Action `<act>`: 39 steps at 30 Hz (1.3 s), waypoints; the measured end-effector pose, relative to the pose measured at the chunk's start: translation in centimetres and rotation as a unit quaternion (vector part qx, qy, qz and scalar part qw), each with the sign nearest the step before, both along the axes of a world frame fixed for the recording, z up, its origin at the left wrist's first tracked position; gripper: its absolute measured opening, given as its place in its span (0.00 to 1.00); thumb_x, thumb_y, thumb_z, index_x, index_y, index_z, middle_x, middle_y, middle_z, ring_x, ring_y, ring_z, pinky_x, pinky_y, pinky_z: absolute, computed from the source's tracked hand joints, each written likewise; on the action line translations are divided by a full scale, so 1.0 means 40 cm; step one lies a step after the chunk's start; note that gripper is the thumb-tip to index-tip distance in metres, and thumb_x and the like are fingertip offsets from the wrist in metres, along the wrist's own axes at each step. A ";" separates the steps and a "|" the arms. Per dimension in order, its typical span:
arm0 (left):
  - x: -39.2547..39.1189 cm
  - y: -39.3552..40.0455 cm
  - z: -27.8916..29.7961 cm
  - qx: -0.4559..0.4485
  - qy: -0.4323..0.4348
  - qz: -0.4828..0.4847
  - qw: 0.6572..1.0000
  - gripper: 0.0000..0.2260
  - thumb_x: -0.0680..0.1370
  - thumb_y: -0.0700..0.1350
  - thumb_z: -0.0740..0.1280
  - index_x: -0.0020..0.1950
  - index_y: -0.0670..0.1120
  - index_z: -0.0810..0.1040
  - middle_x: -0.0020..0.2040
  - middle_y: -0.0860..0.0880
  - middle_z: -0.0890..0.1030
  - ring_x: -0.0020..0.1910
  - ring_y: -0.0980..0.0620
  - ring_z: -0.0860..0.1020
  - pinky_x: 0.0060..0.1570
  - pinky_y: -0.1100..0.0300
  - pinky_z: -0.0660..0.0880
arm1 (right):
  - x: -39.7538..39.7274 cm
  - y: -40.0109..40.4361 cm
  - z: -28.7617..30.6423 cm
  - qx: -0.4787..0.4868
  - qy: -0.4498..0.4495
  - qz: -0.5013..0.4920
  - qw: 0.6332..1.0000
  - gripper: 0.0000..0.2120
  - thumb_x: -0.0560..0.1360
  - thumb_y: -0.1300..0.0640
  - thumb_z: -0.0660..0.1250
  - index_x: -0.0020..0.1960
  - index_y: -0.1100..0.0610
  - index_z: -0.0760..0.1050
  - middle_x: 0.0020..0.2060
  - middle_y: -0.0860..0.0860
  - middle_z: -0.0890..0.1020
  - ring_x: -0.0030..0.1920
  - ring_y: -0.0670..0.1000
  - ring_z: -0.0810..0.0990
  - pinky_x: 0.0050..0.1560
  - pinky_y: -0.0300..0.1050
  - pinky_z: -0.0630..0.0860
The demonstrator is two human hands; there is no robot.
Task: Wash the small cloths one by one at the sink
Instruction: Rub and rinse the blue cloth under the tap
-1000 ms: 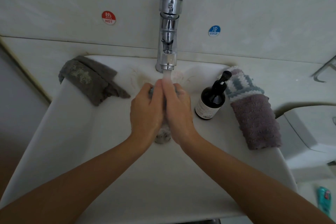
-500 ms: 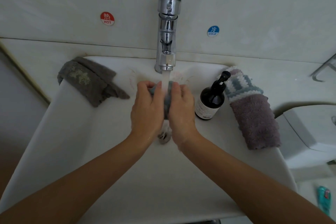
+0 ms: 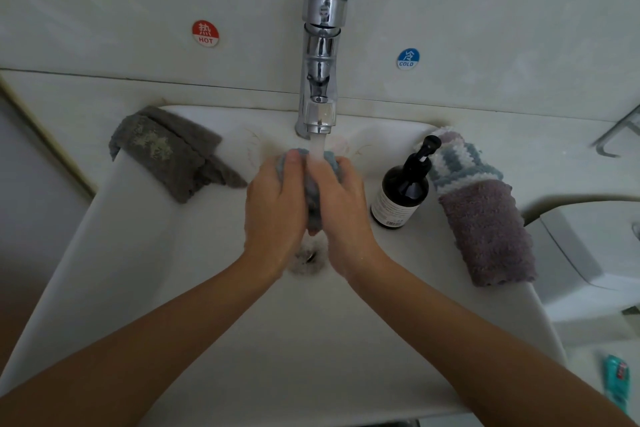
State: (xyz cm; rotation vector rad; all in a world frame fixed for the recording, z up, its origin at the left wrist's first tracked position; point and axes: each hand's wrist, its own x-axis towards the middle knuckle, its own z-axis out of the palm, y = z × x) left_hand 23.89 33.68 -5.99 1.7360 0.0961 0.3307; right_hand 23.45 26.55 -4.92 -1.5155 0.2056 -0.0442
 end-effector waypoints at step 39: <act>-0.015 -0.009 0.026 -0.013 0.016 -0.090 0.996 0.14 0.81 0.41 0.62 0.53 0.61 0.64 0.48 0.55 0.75 0.44 0.60 0.79 0.34 0.70 0.75 | 0.012 -0.020 -0.017 0.037 0.025 -0.002 0.999 0.16 0.80 0.39 0.58 0.51 0.52 0.73 0.46 0.52 0.83 0.45 0.49 0.84 0.39 0.46 0.82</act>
